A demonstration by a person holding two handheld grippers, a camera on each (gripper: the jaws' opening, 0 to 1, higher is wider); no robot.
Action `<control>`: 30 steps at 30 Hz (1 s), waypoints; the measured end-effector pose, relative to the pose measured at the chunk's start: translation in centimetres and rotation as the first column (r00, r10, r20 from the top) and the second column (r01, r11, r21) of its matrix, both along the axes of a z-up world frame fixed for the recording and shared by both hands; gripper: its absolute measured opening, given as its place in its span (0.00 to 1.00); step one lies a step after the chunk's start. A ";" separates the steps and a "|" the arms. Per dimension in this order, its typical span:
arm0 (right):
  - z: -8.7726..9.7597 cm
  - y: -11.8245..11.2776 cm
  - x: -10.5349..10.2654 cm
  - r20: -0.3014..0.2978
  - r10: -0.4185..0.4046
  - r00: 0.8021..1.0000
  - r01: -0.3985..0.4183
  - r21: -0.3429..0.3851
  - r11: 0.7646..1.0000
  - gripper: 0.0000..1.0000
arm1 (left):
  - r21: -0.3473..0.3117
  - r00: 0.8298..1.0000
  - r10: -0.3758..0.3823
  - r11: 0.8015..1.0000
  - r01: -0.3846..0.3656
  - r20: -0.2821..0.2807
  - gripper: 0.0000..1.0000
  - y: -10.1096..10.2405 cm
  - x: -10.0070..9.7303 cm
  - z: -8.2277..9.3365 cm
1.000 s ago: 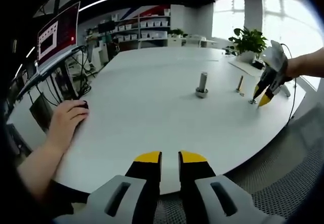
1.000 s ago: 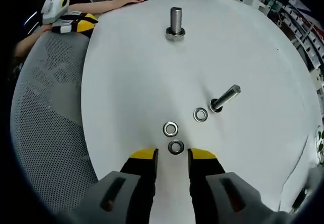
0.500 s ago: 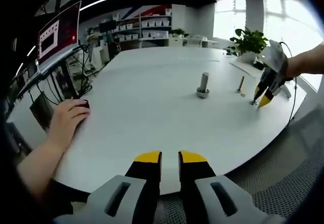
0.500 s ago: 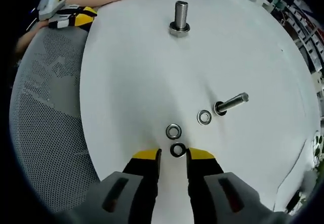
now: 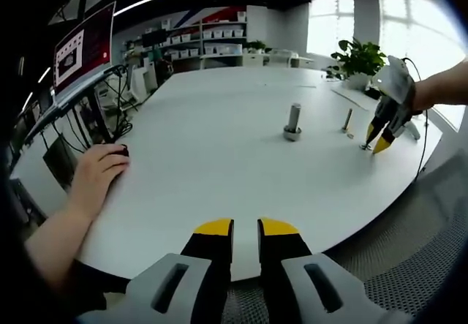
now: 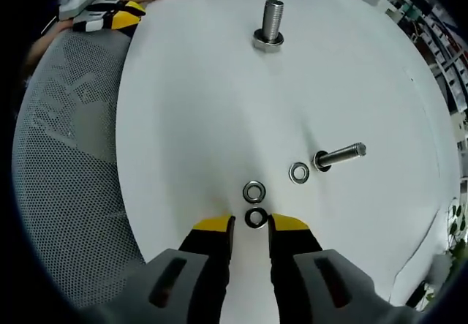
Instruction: Place the washer onto the threaded stud by aligning its center hole with the stud, sliding it down to the base, and recovering from edge contact or off-axis alignment until the washer reaches the visible bottom stop.
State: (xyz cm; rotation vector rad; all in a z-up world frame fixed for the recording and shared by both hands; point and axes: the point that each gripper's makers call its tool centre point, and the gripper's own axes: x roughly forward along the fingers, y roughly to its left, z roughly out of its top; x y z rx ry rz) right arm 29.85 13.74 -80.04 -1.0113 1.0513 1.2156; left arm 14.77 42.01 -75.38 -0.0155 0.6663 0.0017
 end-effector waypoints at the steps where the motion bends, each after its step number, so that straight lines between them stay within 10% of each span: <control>1: 0.0 0.0 0.0 0.003 0.000 1.000 0.000 -0.001 1.000 0.23 | 0.000 1.000 0.000 1.000 0.000 0.000 0.11 0.0 0.0 0.0; 30: 0.2 0.2 0.2 -0.011 0.020 1.000 -0.019 0.092 0.996 0.14 | -0.009 1.000 0.003 1.000 -0.003 0.016 0.11 0.1 0.2 0.2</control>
